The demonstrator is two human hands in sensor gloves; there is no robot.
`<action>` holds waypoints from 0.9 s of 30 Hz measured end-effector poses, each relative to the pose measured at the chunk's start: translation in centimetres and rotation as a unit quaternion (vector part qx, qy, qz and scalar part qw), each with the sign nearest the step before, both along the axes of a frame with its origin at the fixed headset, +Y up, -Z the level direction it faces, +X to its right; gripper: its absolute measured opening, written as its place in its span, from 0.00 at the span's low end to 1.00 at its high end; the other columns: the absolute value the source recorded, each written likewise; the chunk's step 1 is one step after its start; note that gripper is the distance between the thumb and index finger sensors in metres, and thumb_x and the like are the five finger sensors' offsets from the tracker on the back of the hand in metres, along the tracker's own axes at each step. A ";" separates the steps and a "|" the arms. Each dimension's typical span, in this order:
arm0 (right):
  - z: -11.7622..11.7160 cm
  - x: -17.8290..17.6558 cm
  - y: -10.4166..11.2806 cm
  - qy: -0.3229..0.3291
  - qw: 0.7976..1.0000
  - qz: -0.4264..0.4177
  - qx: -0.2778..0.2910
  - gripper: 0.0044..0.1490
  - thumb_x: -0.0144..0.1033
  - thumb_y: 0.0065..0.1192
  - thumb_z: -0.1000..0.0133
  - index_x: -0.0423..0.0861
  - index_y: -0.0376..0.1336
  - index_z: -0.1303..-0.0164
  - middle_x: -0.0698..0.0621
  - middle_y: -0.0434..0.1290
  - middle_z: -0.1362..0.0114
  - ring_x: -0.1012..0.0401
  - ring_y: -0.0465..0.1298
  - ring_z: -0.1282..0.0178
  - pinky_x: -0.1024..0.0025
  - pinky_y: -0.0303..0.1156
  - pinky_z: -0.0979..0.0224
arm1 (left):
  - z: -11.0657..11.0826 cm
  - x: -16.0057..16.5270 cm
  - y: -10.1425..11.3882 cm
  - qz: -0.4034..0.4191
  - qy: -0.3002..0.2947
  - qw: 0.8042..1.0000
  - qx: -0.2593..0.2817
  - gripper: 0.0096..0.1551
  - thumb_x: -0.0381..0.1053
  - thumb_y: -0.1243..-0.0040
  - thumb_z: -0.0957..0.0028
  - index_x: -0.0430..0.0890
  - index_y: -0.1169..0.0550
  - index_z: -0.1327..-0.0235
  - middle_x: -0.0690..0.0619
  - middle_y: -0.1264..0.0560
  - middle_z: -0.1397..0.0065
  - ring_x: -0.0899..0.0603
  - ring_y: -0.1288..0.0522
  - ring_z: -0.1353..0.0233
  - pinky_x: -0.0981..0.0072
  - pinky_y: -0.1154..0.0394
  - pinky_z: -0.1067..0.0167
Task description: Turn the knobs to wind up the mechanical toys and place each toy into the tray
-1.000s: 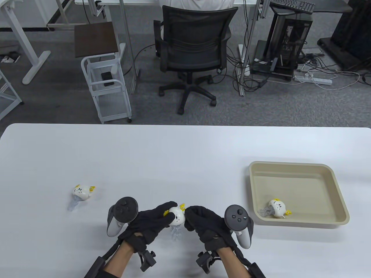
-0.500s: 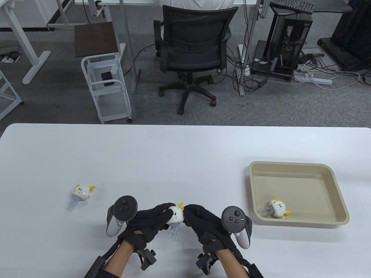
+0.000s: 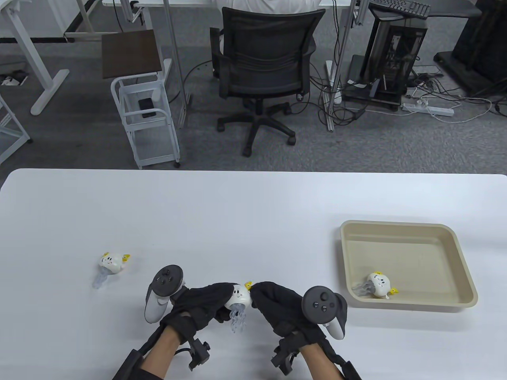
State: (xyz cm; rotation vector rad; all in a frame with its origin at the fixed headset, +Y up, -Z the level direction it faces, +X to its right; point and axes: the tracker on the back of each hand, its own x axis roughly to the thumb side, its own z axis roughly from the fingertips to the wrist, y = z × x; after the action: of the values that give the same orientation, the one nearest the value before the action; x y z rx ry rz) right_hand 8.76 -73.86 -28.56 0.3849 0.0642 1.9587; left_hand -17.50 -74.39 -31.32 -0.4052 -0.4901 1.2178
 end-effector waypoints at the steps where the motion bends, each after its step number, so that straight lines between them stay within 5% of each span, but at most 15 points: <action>1: -0.2 0.1 -0.5 -0.005 0.999 -0.033 -0.036 0.21 0.44 0.62 0.29 0.39 0.71 0.40 0.45 0.80 0.43 0.48 0.80 0.46 0.56 0.77 0.37 | 0.2 0.2 0.5 -0.033 -0.004 0.998 0.050 0.43 0.63 0.49 0.39 0.31 0.27 0.27 0.43 0.17 0.40 0.37 0.19 0.47 0.43 0.23 0.46; 5: -0.6 0.2 -1.8 -0.012 0.987 -0.095 -0.130 0.22 0.43 0.63 0.29 0.35 0.73 0.47 0.45 0.81 0.50 0.49 0.82 0.54 0.58 0.78 0.45 | 0.9 0.6 1.7 -0.086 0.006 0.986 0.144 0.41 0.61 0.44 0.41 0.35 0.28 0.24 0.41 0.20 0.36 0.35 0.21 0.43 0.40 0.25 0.42; 9: -0.6 0.2 -1.6 -0.012 0.989 -0.082 -0.121 0.22 0.43 0.61 0.29 0.35 0.73 0.47 0.45 0.81 0.51 0.50 0.82 0.55 0.59 0.78 0.46 | 0.9 0.7 1.6 -0.086 0.008 0.986 0.140 0.41 0.61 0.44 0.41 0.35 0.29 0.24 0.41 0.20 0.35 0.35 0.22 0.42 0.40 0.25 0.41; 17: -0.3 0.1 -0.3 0.012 0.999 -0.025 -0.019 0.29 0.45 0.61 0.28 0.40 0.61 0.24 0.42 0.72 0.29 0.45 0.75 0.34 0.53 0.72 0.28 | 0.0 -0.4 0.1 0.002 0.034 0.999 0.012 0.43 0.63 0.48 0.39 0.30 0.27 0.27 0.42 0.18 0.39 0.37 0.20 0.47 0.43 0.23 0.45; 27: 0.0 -0.2 0.7 0.033 0.999 0.011 0.041 0.25 0.43 0.63 0.29 0.44 0.64 0.26 0.46 0.74 0.30 0.48 0.75 0.34 0.55 0.72 0.27 | -0.5 -0.7 -1.0 0.075 -0.001 0.993 -0.094 0.44 0.64 0.51 0.38 0.27 0.24 0.33 0.43 0.15 0.45 0.39 0.18 0.51 0.45 0.21 0.50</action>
State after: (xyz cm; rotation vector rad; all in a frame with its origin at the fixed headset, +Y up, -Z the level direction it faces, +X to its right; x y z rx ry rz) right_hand 8.56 -73.18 -28.53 0.5049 0.0317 1.9751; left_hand -18.25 -75.39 -31.83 -0.5380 -0.4132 1.4145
